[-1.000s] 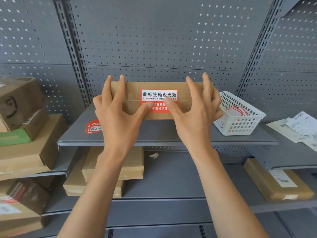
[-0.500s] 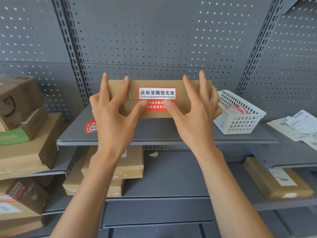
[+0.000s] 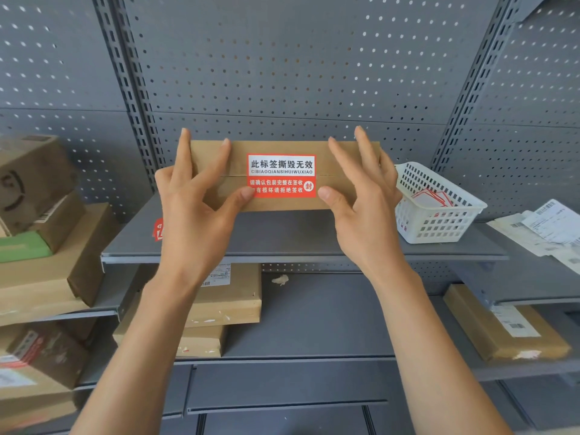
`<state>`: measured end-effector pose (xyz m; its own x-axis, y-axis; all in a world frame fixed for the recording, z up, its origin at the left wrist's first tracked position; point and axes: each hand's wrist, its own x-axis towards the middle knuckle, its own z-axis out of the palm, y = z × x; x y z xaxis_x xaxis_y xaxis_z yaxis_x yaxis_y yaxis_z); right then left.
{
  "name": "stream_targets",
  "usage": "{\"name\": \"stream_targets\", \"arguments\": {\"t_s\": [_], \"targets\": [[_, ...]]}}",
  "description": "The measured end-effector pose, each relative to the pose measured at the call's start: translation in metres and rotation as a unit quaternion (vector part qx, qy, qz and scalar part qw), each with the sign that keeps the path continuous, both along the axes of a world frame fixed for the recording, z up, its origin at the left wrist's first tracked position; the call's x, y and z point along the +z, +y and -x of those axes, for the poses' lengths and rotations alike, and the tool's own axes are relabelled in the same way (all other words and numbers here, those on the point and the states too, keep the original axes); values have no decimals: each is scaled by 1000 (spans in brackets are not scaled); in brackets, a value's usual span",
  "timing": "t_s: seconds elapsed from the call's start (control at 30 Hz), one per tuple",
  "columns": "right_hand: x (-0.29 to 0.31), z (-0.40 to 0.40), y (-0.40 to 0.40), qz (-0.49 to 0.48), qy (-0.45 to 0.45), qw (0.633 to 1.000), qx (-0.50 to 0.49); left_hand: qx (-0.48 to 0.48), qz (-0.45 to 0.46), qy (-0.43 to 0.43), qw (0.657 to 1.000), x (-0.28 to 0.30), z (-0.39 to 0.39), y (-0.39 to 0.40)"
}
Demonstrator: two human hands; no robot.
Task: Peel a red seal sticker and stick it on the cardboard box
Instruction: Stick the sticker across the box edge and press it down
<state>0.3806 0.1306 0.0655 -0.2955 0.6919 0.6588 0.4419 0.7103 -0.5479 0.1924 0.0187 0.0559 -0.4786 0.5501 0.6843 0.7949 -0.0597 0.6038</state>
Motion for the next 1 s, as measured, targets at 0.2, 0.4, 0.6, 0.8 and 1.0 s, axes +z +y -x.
{"name": "stream_targets", "arguments": {"t_s": [0.2, 0.4, 0.6, 0.8, 1.0], "targets": [[4, 12, -13, 18, -27, 999, -30, 12, -4, 3, 1000, 0, -6, -2], [2, 23, -20, 14, -51, 995, -79, 48, -25, 2, 999, -6, -17, 6], [3, 10, -13, 44, -21, 998, -29, 18, -33, 4, 999, -10, -12, 0], [-4, 8, -13, 40, 91, 995, -10, 38, -88, -47, 994, -14, -19, 1], [-6, 31, -28, 28, 79, 993, -84, 88, -106, -74, 988, -14, -31, 11]]}}
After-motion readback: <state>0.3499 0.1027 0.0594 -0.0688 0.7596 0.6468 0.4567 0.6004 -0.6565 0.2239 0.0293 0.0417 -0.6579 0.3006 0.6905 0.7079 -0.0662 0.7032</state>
